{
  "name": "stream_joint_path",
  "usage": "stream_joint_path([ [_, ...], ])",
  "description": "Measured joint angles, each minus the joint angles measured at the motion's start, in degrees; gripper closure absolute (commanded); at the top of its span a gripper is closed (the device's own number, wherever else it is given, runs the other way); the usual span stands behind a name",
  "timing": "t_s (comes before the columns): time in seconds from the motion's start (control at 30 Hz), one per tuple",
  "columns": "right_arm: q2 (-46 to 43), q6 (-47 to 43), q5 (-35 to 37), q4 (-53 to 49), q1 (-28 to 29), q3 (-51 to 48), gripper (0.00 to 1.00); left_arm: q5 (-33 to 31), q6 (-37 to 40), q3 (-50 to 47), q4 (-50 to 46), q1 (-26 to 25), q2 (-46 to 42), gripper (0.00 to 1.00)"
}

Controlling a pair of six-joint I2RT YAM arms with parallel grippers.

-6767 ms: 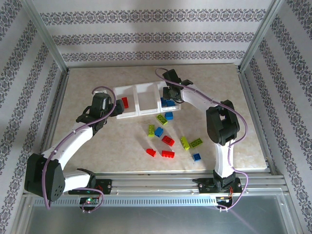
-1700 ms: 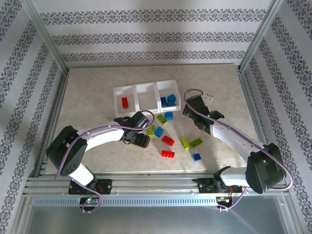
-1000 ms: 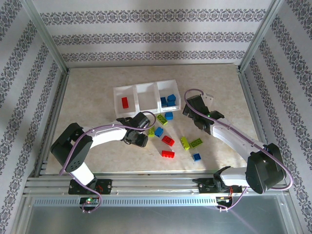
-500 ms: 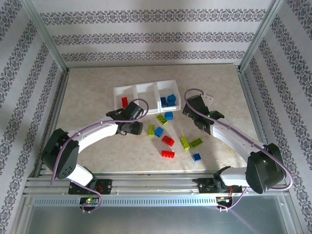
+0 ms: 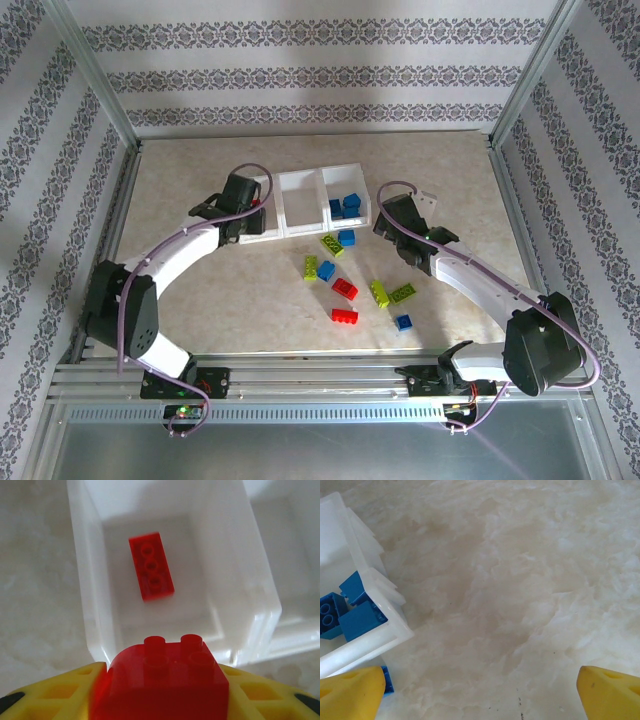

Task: Sort the legos into containers by color
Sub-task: Place the lego in the container.

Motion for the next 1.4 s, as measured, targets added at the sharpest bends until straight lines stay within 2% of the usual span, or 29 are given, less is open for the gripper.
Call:
stream_joint_path([
  [0.3, -2.08, 1.05, 0.07, -0.81, 0.28, -1.81, 0.02, 1.29, 1.55, 5.22, 4.02, 2.6, 7.91, 0.47],
  [0.43, -3.93, 1.73, 0.02, -1.46, 0.28, -2.8, 0.02, 1.62, 1.6, 6.58, 4.9, 3.65, 10.64, 0.35],
  [0.73, -6.73, 4.39, -1.38, -4.28, 1.18, -7.61, 0.02, 2.71, 1.51, 7.1, 5.51, 3.67, 10.97, 0.2],
  [0.9, -8.0, 5.84, -3.08, -6.91, 2.29, -8.04, 0.09, 3.28, 1.31, 7.02, 5.53, 3.65, 9.38, 0.0],
  [1.0, -9.38, 7.93, -4.35, -9.99, 3.5, -8.39, 0.13, 3.26, 1.05, 6.34, 5.66, 3.65, 6.27, 0.0],
  [1.4, -14.75, 19.85, -13.64, -24.28, 9.9, -13.42, 0.17, 2.82, 0.24, 1.25, 9.27, 3.67, -4.63, 0.0],
])
